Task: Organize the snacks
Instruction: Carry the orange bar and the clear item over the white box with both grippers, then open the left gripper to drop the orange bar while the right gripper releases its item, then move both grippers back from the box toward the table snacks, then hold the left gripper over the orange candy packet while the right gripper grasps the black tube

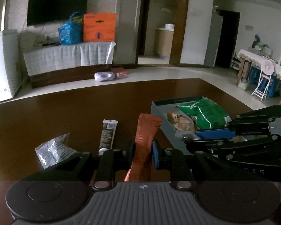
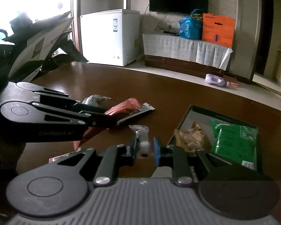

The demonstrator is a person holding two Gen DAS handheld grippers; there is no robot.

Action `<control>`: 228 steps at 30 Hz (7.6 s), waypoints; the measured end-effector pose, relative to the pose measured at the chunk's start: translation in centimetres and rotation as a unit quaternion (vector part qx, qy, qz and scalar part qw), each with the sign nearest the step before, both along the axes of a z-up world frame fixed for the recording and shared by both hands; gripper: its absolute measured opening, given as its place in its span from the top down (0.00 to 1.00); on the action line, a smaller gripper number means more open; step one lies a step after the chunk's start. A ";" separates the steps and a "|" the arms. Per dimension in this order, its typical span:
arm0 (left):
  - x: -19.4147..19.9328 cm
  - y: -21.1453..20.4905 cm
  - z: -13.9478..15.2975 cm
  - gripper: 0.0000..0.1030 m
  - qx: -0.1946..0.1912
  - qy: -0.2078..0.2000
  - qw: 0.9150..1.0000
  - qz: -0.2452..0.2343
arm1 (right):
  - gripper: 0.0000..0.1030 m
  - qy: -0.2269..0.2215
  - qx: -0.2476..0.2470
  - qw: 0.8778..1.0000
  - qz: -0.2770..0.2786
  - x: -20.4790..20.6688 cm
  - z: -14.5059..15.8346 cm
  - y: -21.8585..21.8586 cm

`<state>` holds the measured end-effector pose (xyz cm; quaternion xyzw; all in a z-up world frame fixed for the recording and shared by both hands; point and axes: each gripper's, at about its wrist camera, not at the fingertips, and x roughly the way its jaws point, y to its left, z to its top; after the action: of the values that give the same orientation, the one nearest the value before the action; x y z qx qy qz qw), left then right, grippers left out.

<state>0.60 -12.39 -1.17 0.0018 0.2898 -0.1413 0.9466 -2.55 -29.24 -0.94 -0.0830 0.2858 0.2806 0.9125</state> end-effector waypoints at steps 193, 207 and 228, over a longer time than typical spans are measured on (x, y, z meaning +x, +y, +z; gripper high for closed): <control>-4.5 3.2 -1.9 0.35 0.020 0.033 0.998 -0.051 | 0.37 0.003 -0.010 0.998 -0.066 0.7 1.0 2.4; -6.1 4.1 -3.6 0.33 0.040 0.058 0.995 -0.074 | 0.34 0.015 -0.007 0.998 -0.056 1.8 0.4 5.4; -6.6 5.0 -4.6 0.34 0.032 0.080 0.993 -0.081 | 0.31 0.072 0.017 0.991 -0.115 8.4 -2.8 13.2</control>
<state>-5.96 -7.43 -5.77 0.0439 0.3681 -0.2081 0.9052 5.81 -16.08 -3.76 -0.0135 0.3539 0.1838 0.9169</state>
